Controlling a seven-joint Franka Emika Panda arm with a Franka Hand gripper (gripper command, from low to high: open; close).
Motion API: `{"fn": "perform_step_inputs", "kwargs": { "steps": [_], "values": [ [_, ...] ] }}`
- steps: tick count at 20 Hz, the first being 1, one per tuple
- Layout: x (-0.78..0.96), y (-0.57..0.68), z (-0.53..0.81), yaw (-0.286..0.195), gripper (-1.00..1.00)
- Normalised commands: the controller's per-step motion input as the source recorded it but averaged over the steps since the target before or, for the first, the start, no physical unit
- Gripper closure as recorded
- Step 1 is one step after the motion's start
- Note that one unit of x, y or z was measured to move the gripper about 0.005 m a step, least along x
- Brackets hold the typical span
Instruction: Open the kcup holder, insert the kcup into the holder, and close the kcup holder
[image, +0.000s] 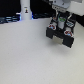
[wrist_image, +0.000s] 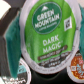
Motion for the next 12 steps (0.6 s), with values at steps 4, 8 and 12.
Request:
{"fn": "perform_step_inputs", "kwargs": {
  "steps": [4,8,12],
  "values": [
    [0.05,0.03,-0.23,0.015,1.0],
    [0.11,0.11,-0.21,0.015,1.0],
    [0.11,0.14,-0.06,0.031,-1.0]
  ]
}}
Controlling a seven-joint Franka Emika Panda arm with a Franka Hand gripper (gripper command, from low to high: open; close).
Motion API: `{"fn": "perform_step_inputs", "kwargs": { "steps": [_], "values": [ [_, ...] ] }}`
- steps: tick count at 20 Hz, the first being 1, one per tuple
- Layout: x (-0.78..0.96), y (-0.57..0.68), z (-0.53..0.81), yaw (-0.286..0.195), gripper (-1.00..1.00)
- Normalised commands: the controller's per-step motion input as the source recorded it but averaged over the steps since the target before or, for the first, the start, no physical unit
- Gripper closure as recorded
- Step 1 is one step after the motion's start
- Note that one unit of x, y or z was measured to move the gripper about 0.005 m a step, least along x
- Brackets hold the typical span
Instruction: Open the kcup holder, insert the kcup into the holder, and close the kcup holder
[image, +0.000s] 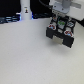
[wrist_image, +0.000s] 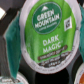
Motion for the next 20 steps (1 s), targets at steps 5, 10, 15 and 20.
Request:
{"fn": "perform_step_inputs", "kwargs": {
  "steps": [5,10,15,20],
  "values": [
    [0.14,0.06,0.28,0.068,-1.0],
    [0.17,0.0,0.43,0.074,-1.0],
    [0.27,-0.15,0.42,0.078,-1.0],
    [0.5,-0.4,0.44,0.06,-1.0]
  ]
}}
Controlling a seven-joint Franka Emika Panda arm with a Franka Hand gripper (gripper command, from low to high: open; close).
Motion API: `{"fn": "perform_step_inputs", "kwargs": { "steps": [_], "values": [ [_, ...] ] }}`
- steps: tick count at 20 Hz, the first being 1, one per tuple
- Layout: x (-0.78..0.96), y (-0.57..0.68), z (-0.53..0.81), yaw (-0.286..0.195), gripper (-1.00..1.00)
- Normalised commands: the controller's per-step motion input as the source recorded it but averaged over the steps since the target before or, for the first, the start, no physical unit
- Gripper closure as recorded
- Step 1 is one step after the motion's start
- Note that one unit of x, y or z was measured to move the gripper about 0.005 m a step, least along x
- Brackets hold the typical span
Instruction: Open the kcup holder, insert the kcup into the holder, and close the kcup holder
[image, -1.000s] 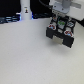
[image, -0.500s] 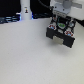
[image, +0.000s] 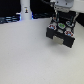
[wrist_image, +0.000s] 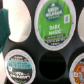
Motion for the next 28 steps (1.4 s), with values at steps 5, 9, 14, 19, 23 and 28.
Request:
{"fn": "perform_step_inputs", "kwargs": {
  "steps": [5,9,14,19,23,28],
  "values": [
    [0.62,-0.5,0.31,0.022,-1.0],
    [0.7,-0.52,0.22,0.001,-1.0],
    [0.72,-0.44,0.13,0.009,-1.0],
    [0.78,-0.27,0.0,0.01,-1.0],
    [0.77,-0.14,-0.04,0.036,-1.0],
    [0.53,0.07,-0.2,0.097,-1.0]
  ]
}}
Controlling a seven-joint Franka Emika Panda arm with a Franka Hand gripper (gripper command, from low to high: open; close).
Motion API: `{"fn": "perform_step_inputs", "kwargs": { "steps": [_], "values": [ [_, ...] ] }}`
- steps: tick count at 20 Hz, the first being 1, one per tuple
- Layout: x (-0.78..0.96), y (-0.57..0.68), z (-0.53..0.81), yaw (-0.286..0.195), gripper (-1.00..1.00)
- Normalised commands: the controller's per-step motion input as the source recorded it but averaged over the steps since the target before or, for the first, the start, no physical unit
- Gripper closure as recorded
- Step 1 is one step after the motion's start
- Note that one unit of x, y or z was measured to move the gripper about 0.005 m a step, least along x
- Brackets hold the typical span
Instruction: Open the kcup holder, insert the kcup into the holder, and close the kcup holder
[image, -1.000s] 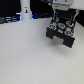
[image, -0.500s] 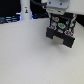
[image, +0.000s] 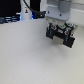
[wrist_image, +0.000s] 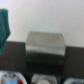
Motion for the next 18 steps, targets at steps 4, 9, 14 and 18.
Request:
{"fn": "perform_step_inputs", "kwargs": {
  "steps": [4,9,14,18],
  "values": [
    [0.17,0.16,-0.11,0.227,-1.0],
    [0.01,0.05,-0.14,0.275,-1.0],
    [-0.16,0.07,-0.15,0.263,-1.0],
    [-0.32,0.29,-0.05,0.169,-1.0]
  ]
}}
